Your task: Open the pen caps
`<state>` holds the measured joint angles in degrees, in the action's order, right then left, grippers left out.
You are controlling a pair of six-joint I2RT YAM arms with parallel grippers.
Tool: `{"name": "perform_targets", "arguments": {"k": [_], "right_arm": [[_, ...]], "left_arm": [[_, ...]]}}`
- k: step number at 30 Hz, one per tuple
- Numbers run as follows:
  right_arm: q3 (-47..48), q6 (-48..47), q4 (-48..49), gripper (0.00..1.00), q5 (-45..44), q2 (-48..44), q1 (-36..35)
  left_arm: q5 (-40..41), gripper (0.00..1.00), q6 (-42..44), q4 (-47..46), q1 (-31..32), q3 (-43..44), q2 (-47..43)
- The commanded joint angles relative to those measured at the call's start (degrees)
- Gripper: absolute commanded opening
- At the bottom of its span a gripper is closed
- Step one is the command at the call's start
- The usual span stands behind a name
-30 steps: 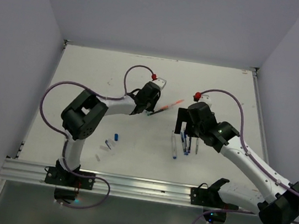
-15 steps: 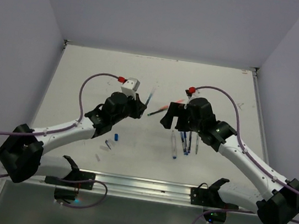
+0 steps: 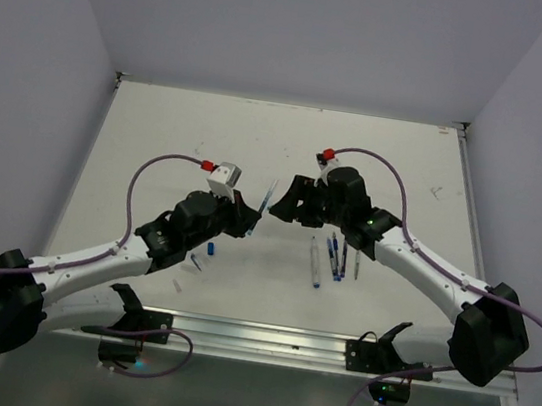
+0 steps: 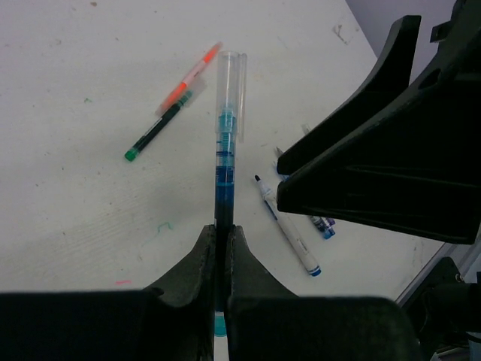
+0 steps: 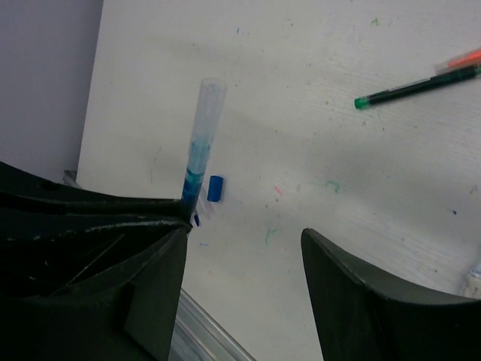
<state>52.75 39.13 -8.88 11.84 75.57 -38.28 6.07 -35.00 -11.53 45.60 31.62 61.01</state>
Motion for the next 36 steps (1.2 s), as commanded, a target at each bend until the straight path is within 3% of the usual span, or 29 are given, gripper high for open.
{"name": "perform_targets", "arguments": {"k": [1, 15, 26, 36], "right_arm": [[1.4, 2.7, 7.7, 0.65, 2.9, 0.8, 0.1], [0.3, 5.7, 14.9, 0.54, 5.8, 3.6, 0.1], [-3.4, 6.6, 20.8, 0.36, 7.1, 1.0, 0.1], [-4.6, 8.5, 24.8, 0.3, 8.4, 3.5, -0.3]], "left_arm": [[1.3, 0.0, -0.9, -0.8, 0.8, -1.3, -1.9], [1.8, 0.0, -1.4, 2.0, 1.0, -1.9, -6.6], [-0.6, 0.0, -5.2, -3.1, 1.0, -3.1, -5.8], [-1.8, 0.0, -7.3, -7.1, 1.0, -3.2, -4.1]]}}
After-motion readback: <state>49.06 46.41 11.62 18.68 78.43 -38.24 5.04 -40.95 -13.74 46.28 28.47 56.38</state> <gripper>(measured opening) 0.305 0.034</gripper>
